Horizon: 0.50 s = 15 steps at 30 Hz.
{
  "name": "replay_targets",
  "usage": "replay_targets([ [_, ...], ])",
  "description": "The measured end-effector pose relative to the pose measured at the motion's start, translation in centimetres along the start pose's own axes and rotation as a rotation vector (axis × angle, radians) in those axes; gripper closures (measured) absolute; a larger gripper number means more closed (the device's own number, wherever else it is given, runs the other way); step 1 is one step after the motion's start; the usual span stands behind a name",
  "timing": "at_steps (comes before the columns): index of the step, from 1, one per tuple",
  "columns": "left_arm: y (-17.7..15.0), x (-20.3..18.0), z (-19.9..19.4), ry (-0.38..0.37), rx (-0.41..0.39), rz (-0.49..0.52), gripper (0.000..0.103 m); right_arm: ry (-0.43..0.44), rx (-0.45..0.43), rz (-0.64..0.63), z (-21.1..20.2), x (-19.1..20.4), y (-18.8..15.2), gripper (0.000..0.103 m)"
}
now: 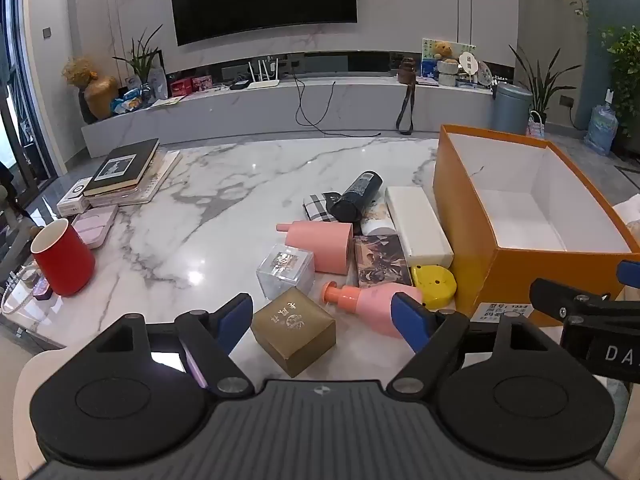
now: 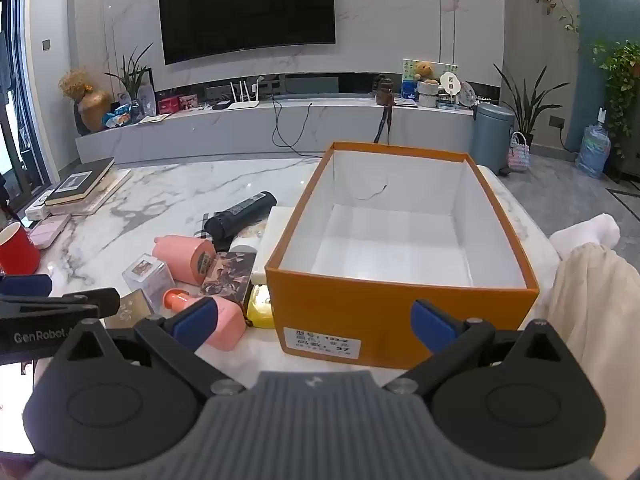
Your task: Organize rigid objects
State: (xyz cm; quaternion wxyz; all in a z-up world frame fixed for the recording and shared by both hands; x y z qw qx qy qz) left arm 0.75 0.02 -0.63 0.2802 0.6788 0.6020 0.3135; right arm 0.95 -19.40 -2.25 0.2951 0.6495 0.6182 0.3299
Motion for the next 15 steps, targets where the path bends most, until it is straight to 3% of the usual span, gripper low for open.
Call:
replay_targets([
  [4, -0.23, 0.18, -0.26, -0.019, -0.023, -0.013, 0.015, -0.002, -0.005, -0.003, 0.04, 0.0, -0.07, 0.002],
  [7, -0.31, 0.75, -0.12, -0.067, 0.004, -0.037, 0.02, -0.004, -0.003, -0.006, 0.05, 0.04, -0.13, 0.002],
  [15, -0.38, 0.25, -0.32, -0.071, -0.026, -0.015, 0.023, -0.014, 0.001, -0.004, -0.6, -0.07, 0.25, 0.002],
])
Point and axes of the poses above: each gripper's, at about its wrist camera, not at the fingertips, and z roughly the way its jaws point, x to its left, y to its top, the point moved 1 cm from there along z, roughly the way its jaws point, and after that the axes turned 1 degree about z, right-handed, at the moved point
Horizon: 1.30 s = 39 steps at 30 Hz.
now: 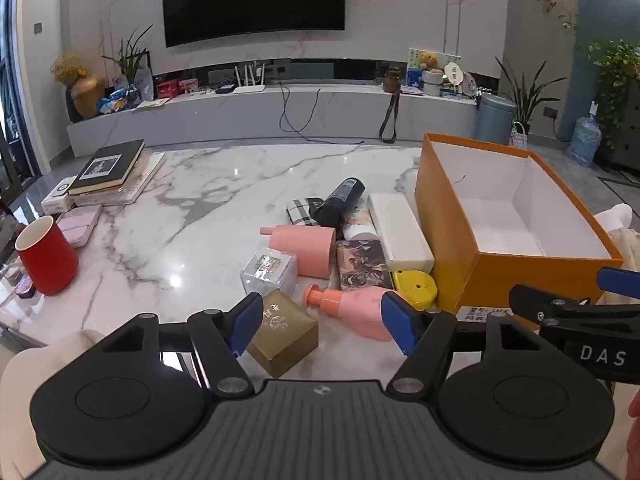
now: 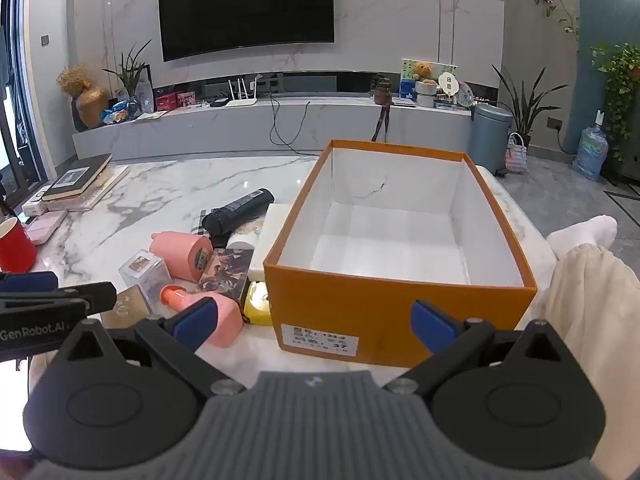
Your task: Organize rigid objects
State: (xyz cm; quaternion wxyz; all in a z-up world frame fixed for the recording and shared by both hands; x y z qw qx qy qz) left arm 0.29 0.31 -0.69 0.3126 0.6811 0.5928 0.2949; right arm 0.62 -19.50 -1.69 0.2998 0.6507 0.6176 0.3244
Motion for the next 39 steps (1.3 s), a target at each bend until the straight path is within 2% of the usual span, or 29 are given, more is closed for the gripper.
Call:
replay_targets([
  [39, -0.2, 0.3, -0.4, 0.012, 0.009, -0.007, 0.023, -0.021, 0.011, -0.002, 1.3, 0.5, -0.7, 0.002],
])
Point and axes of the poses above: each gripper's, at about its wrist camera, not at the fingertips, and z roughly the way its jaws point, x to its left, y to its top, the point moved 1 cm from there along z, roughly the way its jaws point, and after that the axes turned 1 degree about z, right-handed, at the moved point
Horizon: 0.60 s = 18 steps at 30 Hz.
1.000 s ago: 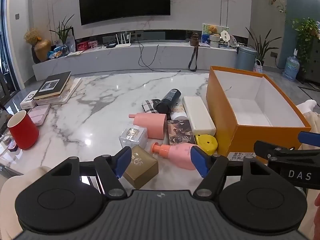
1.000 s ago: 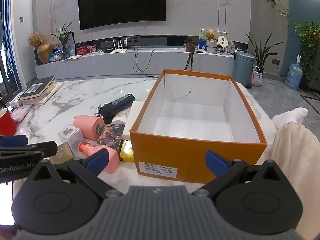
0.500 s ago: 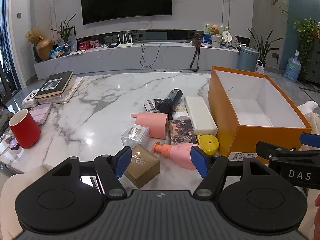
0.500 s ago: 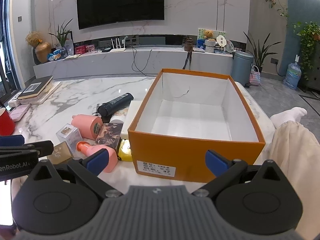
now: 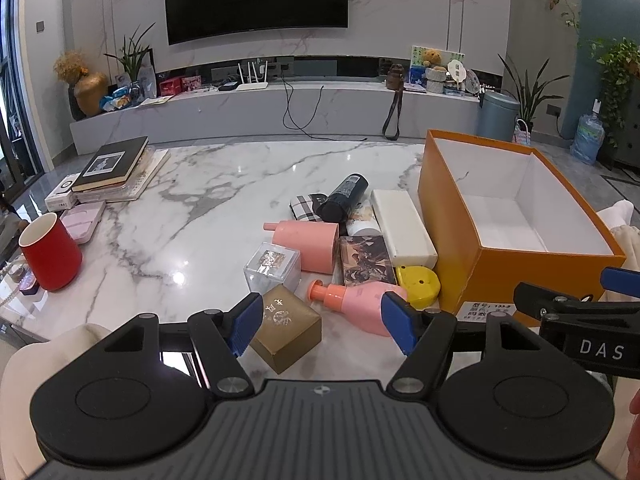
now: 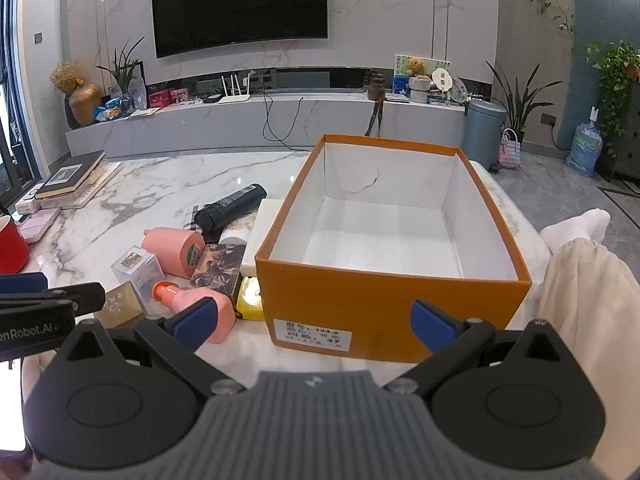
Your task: Organize rigid objects
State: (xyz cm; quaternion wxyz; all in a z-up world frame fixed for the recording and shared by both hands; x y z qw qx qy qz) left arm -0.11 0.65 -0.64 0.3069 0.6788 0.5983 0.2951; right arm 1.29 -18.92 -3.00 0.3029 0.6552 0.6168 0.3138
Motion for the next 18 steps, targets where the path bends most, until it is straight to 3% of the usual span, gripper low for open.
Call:
replay_targets([
  [13, 0.0, -0.2, 0.5, -0.012, 0.017, 0.004, 0.023, 0.001, 0.017, -0.001, 0.6, 0.2, -0.2, 0.002],
  [18, 0.0, 0.4, 1.5, -0.056, 0.072, -0.006, 0.023, 0.024, 0.035, 0.008, 1.0, 0.2, -0.2, 0.002],
])
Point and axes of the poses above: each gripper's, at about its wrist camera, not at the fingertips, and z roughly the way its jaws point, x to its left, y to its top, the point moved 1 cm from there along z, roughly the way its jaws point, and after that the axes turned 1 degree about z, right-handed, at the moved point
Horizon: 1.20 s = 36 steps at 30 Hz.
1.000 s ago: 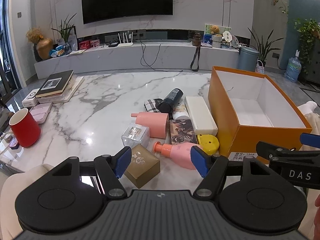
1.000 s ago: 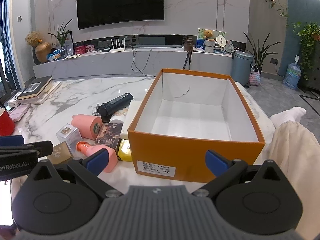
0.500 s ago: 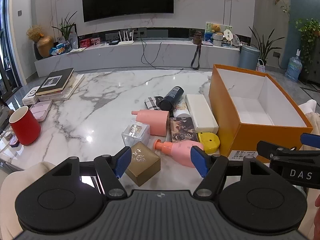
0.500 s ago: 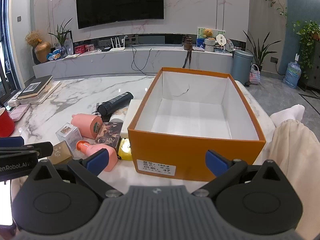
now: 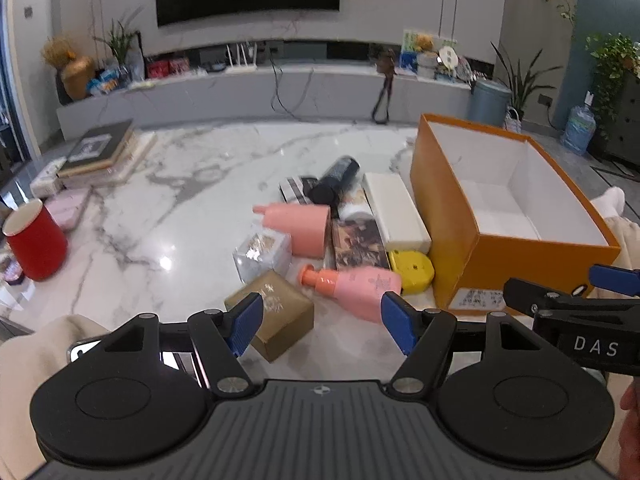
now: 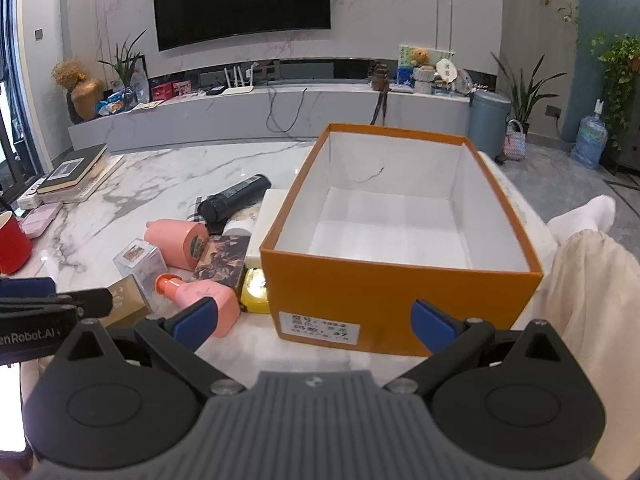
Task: Organize rigid objects
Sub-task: 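Lower the left tool onto the gold box while the right tool grasps the pink pump bottle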
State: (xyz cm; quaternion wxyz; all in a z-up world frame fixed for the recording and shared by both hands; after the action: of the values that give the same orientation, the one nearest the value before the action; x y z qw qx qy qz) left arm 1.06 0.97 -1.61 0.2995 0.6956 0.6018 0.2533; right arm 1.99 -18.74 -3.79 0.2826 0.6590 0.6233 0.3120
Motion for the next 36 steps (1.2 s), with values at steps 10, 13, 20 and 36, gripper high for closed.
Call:
replay_targets([
  [10, 1.4, 2.6, 2.2, -0.074, 0.115, 0.087, 0.033, 0.142, 0.084, -0.078, 2.9, 2.6, 0.4, 0.017],
  [13, 2.3, 3.5, 3.0, -0.095, 0.137, 0.174, 0.033, 0.198, 0.112, -0.14, 4.1, 4.2, 0.6, 0.022],
  [20, 3.1, 4.5, 6.6, -0.156, 0.244, 0.353, 0.027, 0.271, 0.163, -0.339, 7.1, 8.4, 1.0, 0.03],
  [36, 3.3, 5.2, 12.6, -0.295, 0.422, 0.472, 0.026, 0.246, 0.3, -0.672, 14.0, 11.0, 1.0, 0.045],
])
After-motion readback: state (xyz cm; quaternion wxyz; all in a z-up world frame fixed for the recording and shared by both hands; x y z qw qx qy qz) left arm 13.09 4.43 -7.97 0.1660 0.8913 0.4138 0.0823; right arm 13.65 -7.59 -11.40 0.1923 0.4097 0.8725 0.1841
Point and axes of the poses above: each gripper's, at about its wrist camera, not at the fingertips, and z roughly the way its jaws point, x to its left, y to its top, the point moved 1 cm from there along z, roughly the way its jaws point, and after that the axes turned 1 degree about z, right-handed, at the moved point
